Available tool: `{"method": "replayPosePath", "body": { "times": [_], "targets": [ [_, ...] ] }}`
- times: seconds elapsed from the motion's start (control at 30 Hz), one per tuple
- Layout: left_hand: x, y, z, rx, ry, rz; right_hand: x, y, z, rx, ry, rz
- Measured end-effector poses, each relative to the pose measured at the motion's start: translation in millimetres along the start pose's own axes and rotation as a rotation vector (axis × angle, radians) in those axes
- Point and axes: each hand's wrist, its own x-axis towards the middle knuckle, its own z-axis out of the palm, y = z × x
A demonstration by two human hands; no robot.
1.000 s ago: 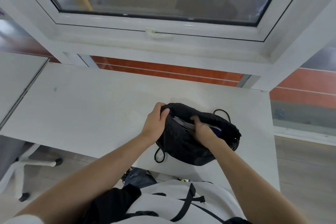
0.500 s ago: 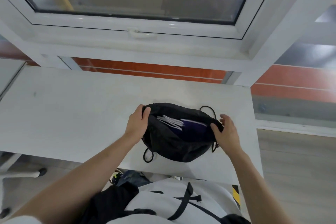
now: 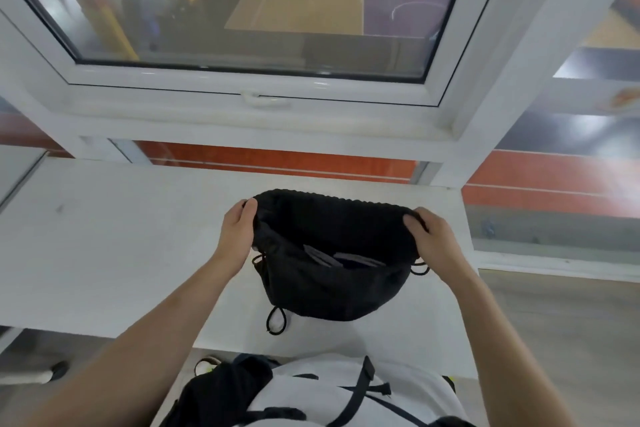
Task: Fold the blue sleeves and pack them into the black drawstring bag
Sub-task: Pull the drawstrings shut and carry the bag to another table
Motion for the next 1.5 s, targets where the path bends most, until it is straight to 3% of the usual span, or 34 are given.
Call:
{"method": "replayPosePath", "body": {
  "times": [0.23, 0.37, 0.6, 0.8, 0.9, 0.97, 1.07, 1.13, 1.27, 1.5],
  "targets": [
    [12, 43, -8, -0.259, 0.052, 0.069, 2, -52, -22, 0.315, 0.082, -0.108],
    [21, 37, -17, -0.059, 0.018, 0.130, 7, -40, -30, 0.258, 0.004, -0.103],
    [46, 1, -64, 0.308, 0.003, -0.034, 12, 1, -46, 0.108, 0.051, -0.026],
    [44, 4, -64, 0.350, -0.353, -0.052, 16, 4, -40, 0.030, -0.207, 0.049],
    [43, 1, -57, 0.328, -0.474, -0.127, 19, -1, -33, 0.013, -0.237, 0.036],
    [44, -1, -57, 0.320, -0.402, -0.101, 21, -1, -31, 0.089, -0.168, 0.025],
    [49, -6, -62, 0.173, -0.168, -0.074, 22, 15, -40, 0.159, 0.016, 0.033],
    [53, -13, -67, 0.060, -0.128, -0.128, 21, 26, -48, 0.186, 0.037, 0.020],
    [55, -16, -61, -0.049, -0.254, -0.260, 20, 31, -53, 0.185, -0.062, 0.020],
    [36, 7, -34, 0.220, -0.438, -0.091, 21, 14, -45, 0.139, -0.244, 0.052]
  ]
}}
